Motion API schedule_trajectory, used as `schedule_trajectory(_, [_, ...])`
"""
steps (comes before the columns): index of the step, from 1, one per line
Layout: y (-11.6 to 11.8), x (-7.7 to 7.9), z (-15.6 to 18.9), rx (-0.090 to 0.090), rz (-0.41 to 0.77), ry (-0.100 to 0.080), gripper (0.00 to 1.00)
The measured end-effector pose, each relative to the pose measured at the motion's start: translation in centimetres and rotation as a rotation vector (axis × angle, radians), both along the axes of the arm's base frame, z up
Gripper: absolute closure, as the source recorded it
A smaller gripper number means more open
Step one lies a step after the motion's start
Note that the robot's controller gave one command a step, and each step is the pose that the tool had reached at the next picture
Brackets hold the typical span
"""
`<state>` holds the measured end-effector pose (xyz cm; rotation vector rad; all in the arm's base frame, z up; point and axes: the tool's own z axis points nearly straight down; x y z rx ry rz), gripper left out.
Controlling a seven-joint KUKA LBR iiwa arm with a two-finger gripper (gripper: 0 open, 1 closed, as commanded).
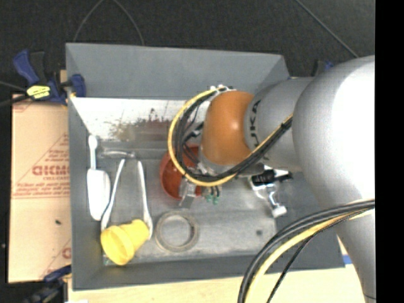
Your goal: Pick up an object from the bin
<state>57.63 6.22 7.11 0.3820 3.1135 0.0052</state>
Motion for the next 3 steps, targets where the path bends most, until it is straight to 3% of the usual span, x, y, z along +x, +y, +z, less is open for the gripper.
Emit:
schedule_trajectory(2, [0.3, 0.2, 0.0, -0.001, 0.012, -0.004, 1.0])
schedule_trajectory(3, [0.3, 0.4, 10.8, 0.0, -0.012, 0.002, 1.0])
